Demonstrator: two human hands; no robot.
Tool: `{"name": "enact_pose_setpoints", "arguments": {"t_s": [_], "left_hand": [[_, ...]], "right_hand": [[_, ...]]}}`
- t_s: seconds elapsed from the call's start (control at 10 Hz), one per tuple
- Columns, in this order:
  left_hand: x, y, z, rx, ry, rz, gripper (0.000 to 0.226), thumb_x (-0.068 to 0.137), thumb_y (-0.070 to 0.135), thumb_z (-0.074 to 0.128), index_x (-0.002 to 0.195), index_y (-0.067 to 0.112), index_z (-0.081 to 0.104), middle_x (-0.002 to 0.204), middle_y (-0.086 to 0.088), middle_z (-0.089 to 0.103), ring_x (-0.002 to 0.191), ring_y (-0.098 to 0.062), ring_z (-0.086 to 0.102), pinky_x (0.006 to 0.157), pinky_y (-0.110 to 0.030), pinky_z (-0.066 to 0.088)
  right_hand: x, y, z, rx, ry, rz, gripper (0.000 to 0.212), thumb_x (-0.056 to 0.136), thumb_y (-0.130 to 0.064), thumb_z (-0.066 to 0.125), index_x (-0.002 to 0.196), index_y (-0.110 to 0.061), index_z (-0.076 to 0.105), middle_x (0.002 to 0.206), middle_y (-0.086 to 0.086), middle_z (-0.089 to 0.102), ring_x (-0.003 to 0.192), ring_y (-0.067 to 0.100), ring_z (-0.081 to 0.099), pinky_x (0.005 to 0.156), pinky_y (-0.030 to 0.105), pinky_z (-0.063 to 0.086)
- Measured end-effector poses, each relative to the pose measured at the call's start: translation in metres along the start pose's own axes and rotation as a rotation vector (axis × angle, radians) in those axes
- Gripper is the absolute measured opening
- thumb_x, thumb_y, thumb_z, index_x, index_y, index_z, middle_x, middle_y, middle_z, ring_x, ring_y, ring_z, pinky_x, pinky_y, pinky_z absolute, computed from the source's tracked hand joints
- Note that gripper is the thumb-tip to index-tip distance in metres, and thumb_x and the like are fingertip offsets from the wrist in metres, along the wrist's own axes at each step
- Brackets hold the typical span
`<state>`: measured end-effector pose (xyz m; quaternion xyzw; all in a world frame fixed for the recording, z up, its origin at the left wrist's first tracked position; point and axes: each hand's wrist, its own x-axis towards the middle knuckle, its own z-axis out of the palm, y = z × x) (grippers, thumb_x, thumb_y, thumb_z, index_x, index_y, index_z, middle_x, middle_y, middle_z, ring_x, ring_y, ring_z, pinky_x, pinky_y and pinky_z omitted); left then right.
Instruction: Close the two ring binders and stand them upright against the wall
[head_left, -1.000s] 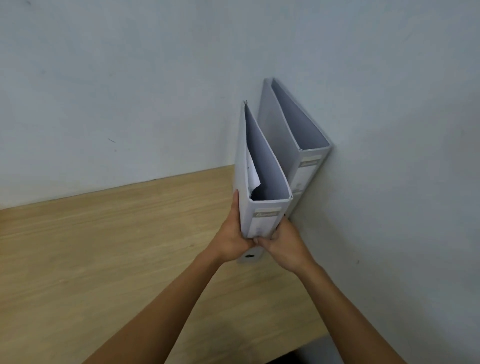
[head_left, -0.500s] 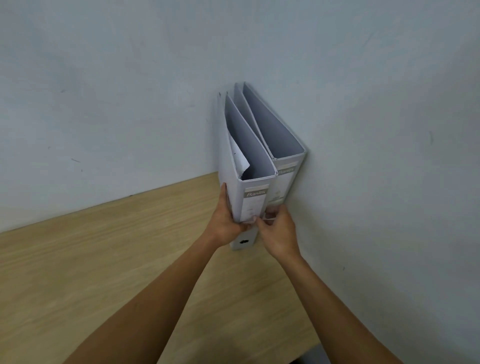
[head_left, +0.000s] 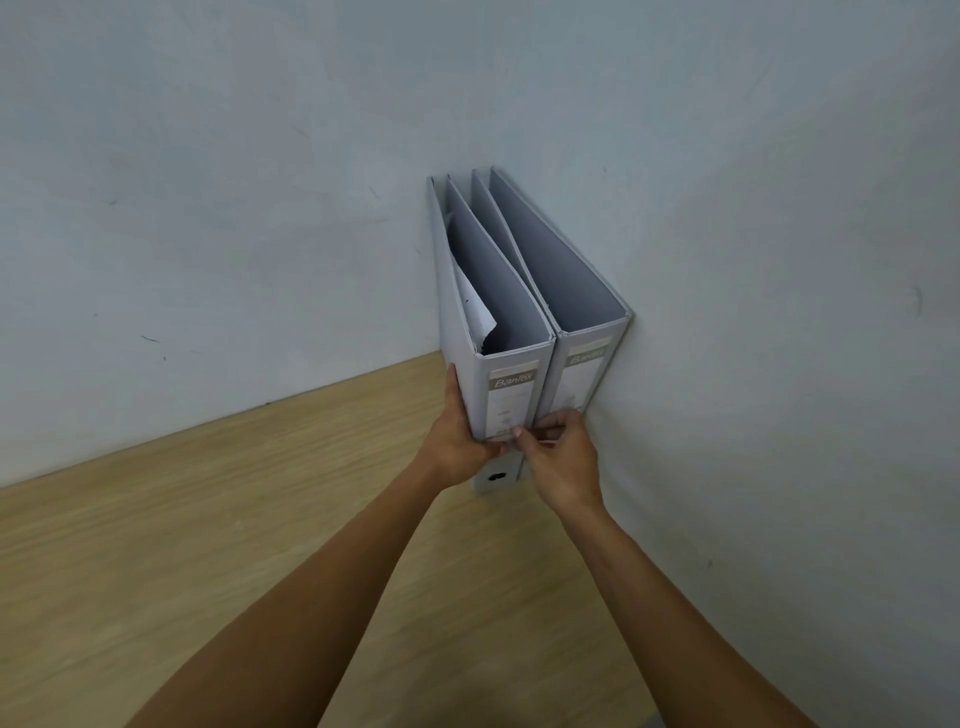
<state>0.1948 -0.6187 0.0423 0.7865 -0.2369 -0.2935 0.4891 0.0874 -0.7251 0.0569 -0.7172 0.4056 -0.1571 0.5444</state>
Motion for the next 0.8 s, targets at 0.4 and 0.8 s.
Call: {"name": "enact_pose_setpoints", "arguments": {"t_s": [0.4,0.8], "left_hand": [[-0.012,-0.005,0.006,0.074,0.044,-0.111,0.107,0.081,0.008,0.079,0.161,0.02,0.009,0.148,-0.007,0.051,0.133,-0.028,0.053,0.102,-0.035,0.051],[-0.064,-0.002,-0.025,0.081,0.045,-0.264,0.096,0.092,0.017,0.069,0.163,0.021,0.004,0.168,-0.005,0.022,0.1,-0.019,0.07,0.096,-0.04,0.053]], "right_hand": [[0.003,-0.002,-0.008,-0.03,-0.05,0.032,0.018,0.09,-0.012,0.068,0.104,-0.011,0.056,0.088,-0.01,0.058,0.076,-0.002,0.056,0.062,0.013,0.042],[-0.014,-0.006,-0.013,-0.004,-0.195,0.148,0.021,0.089,-0.013,0.062,0.11,-0.015,0.056,0.103,0.004,0.067,0.096,0.023,0.069,0.088,0.041,0.056]]}}
